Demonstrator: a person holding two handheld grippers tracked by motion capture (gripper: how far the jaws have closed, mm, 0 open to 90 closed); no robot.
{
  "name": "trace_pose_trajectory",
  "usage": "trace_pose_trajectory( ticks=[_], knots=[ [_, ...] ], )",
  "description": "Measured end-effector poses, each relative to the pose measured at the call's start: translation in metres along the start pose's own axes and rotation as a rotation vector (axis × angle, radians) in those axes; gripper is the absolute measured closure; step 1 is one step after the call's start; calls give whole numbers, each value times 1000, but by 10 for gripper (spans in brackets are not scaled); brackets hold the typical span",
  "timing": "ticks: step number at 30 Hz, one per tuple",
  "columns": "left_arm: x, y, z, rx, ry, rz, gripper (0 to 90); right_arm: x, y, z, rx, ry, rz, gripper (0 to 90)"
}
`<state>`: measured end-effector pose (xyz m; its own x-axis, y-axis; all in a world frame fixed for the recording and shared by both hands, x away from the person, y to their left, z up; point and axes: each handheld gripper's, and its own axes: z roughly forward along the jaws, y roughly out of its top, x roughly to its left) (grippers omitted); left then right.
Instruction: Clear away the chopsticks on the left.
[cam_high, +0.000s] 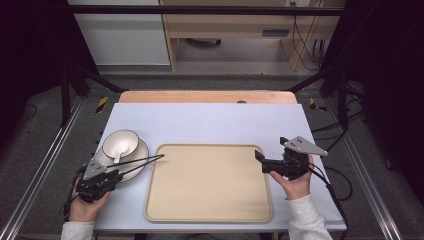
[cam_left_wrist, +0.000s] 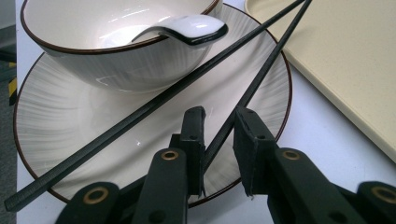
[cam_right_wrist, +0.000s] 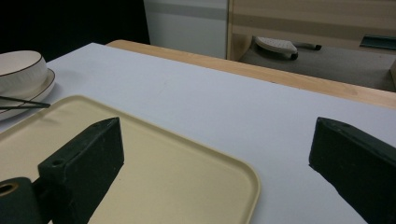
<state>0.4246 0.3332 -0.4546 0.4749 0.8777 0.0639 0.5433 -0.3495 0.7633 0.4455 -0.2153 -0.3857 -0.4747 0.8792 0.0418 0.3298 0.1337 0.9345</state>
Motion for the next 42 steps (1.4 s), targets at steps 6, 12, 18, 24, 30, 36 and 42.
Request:
trace_pose_trajectory(
  ticks=[6, 12, 18, 24, 30, 36, 42],
  knots=[
    [-2, 1, 0, 7, -6, 3, 776, 0, 1, -1, -4, -1, 1, 34],
    [-5, 2, 1, 13, -9, 2, 816, 0, 1, -1, -1, 2, 2, 34],
    [-7, 4, 2, 20, -12, 2, 831, 0, 1, -1, 0, 4, 1, 34],
    [-6, 9, 6, 32, -18, -9, 794, 0, 1, -1, 0, 5, 3, 34],
    [-6, 12, 14, 55, -23, -22, 818, 0, 1, -2, -1, 8, 4, 34],
    [-10, 13, 14, 47, -27, -25, 850, -1, 2, -3, -6, 6, 6, 34],
    [-16, 17, 9, 19, -25, -36, 851, -1, 2, -4, -7, 3, 5, 32]
  ],
)
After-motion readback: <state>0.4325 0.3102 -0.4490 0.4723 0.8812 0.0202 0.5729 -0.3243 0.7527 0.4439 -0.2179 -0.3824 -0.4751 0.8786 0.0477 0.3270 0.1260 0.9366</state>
